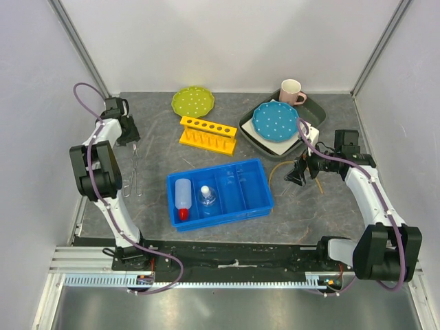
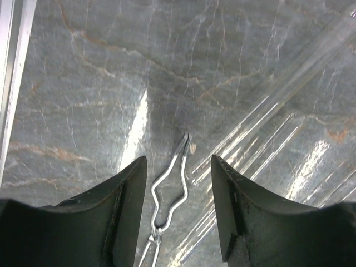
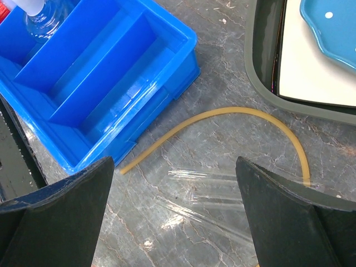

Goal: Organize the chemistry lab equipment

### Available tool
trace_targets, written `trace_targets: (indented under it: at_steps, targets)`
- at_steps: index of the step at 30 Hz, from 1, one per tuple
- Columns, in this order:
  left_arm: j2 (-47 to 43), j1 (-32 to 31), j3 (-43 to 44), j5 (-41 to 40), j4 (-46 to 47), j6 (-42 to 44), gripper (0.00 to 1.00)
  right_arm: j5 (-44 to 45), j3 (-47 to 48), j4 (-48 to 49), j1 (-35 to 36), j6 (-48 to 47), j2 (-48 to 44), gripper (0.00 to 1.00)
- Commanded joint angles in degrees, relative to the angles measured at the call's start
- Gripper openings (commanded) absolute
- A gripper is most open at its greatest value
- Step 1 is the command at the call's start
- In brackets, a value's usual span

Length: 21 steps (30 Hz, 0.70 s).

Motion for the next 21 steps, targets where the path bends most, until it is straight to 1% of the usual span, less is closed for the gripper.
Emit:
trace_targets:
  at_steps: [1,4,7,14,20,21]
  targets:
    - [2.9,0.2,5.0,-0.9,-1.0,3.3,0.56,-2.4,0.5,1.2,0.1,-0.4,0.5,0.98]
    - [5.2,0.3,7.0,-0.5,-1.9,3.2,0.55,-2.4,0.3,1.2,0.1,-0.6,0.8,0.98]
    - [6.6,0.3,8.0,0.4,-2.6,3.1,0.50,-2.4,0.3,1.1,0.2,-0.7,1.1,0.98]
    - [9.0,0.3,9.4,0.2,-3.7,4.2,0.49,-2.5,0.3,0.8,0.2,-1.2,1.8,0.98]
    - [10.3,0.2,9.5,0.7,-3.7,4.4,0.46,-2.7,0.3,0.4,0.2,-1.6,2.5,0.98]
    - [10.3,0.2,9.6,0.9,-3.8,4.4,0.42,-2.8,0.3,0.4,0.2,-1.7,2.6,0.98]
